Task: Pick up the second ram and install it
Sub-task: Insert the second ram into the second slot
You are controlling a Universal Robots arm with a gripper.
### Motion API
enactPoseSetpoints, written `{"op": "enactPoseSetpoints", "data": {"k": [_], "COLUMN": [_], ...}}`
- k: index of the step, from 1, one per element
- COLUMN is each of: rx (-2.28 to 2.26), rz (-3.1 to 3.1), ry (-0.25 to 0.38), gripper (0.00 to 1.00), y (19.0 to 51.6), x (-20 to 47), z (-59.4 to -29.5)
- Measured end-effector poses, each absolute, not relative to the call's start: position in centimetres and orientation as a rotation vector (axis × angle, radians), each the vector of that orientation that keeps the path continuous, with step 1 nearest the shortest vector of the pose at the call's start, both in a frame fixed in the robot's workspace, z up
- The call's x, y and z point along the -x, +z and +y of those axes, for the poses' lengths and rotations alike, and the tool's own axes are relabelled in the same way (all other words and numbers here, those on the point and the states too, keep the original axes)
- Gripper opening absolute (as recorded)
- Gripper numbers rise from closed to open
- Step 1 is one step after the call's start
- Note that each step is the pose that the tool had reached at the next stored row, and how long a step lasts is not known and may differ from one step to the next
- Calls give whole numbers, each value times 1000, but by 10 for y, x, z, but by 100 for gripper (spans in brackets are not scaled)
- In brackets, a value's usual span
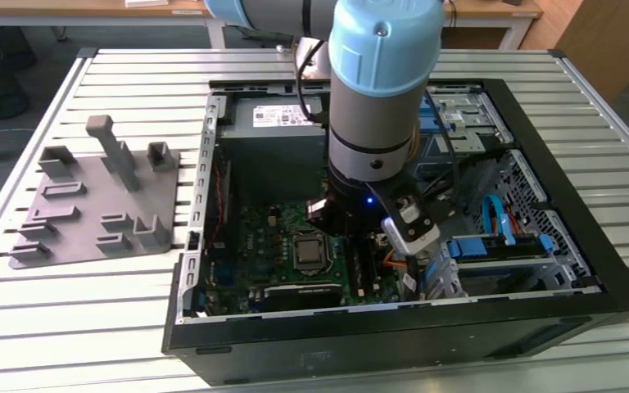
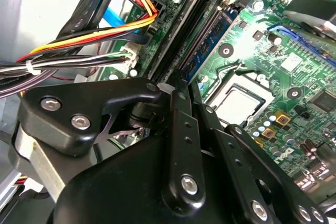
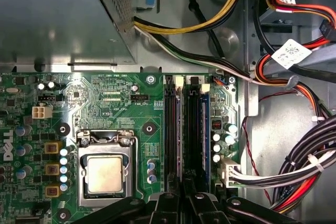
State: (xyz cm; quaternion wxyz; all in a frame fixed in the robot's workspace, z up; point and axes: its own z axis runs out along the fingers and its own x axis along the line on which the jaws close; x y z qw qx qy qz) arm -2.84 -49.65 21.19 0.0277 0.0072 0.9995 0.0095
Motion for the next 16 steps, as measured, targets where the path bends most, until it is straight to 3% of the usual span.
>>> {"op": "enactPoseSetpoints", "data": {"k": [16], "rx": [-22], "rz": [3086], "ry": [30], "gripper": [14], "y": [211], "x": [28], "z": [-493]}}
